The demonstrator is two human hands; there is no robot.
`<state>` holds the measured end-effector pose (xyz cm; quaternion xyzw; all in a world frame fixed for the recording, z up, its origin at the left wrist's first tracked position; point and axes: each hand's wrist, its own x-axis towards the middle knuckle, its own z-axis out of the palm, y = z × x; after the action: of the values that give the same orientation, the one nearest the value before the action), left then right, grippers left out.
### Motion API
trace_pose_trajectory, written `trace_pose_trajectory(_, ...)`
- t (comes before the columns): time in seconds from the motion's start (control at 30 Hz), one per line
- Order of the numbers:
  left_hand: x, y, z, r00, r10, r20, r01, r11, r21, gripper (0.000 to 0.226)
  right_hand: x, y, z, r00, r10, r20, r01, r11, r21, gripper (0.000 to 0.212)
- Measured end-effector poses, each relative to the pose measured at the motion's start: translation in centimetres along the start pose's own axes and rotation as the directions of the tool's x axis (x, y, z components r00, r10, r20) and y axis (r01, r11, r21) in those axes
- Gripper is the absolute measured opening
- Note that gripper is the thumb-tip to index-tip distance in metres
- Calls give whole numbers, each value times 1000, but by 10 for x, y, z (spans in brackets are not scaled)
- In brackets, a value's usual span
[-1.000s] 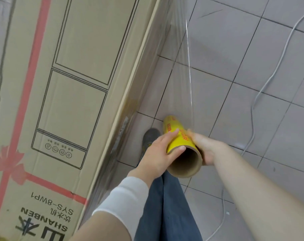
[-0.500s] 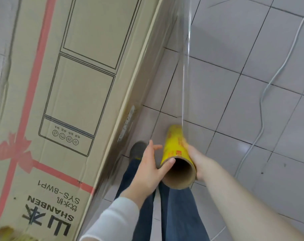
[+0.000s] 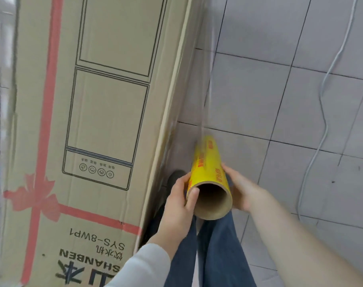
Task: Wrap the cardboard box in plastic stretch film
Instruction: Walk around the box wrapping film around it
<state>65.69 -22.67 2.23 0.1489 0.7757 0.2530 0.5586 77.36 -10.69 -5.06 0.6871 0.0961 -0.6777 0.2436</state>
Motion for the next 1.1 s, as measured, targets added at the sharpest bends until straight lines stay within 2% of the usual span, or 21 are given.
trace_pose_trajectory(0.1,-23,-14,5,998,-56,15,57,998,-33,33,-2,6,19,997,-70,-26,69,996,-48,60)
trace_pose_trajectory(0.2,-27,-26,0,992,-95,82,91,995,50,39,1,7,27,992,-113,-52,105,985,-133,59)
trace_pose_trajectory(0.23,-24,-29,-4,990,-105,97,99,993,64,47,5,10,28,993,-95,-69,83,983,-165,60)
trace_pose_trajectory(0.3,-18,-28,-10,982,-115,151,109,993,45,79,7,18,31,994,-58,-94,33,967,-251,63)
trace_pose_trajectory(0.37,-9,-20,-11,959,-79,274,42,990,137,95,12,27,32,992,-56,-114,21,958,-285,66)
trace_pose_trajectory(0.43,-1,-16,-5,927,-38,372,-85,947,311,88,25,34,28,993,-71,-92,45,963,-265,69)
trace_pose_trajectory(0.5,3,-17,1,939,-34,343,-114,909,401,79,29,38,23,994,-70,-81,53,980,-193,66)
trace_pose_trajectory(0.57,0,-25,6,961,-35,274,-75,921,381,71,24,40,15,994,-59,-87,47,989,-142,57)
trace_pose_trajectory(0.63,-11,-39,7,984,-36,175,-11,965,261,63,25,51,5,994,-71,-81,64,994,-86,43)
trace_pose_trajectory(0.67,-19,-44,9,993,-30,115,7,982,189,59,22,57,3,996,-73,-55,69,996,-63,43)
trace_pose_trajectory(0.73,-36,-51,16,999,-38,6,38,997,67,50,18,68,5,997,-52,51,51,999,15,59)
trace_pose_trajectory(0.8,-53,-59,25,997,-66,-36,66,998,-2,46,15,75,11,994,-41,102,40,999,14,58)
trace_pose_trajectory(0.87,-65,-67,29,996,-94,3,94,996,-3,48,13,79,16,995,-53,80,55,998,-30,54)
trace_pose_trajectory(0.93,-71,-80,28,991,-110,78,103,991,83,52,14,82,24,995,-84,50,91,986,-142,51)
trace_pose_trajectory(1.0,-72,-90,20,980,-140,139,111,974,196,66,20,86,31,995,-95,5,93,958,-272,50)
trace_pose_trajectory(1.1,-61,-90,7,977,-86,194,42,974,221,86,27,95,41,994,-74,-82,39,930,-366,49)
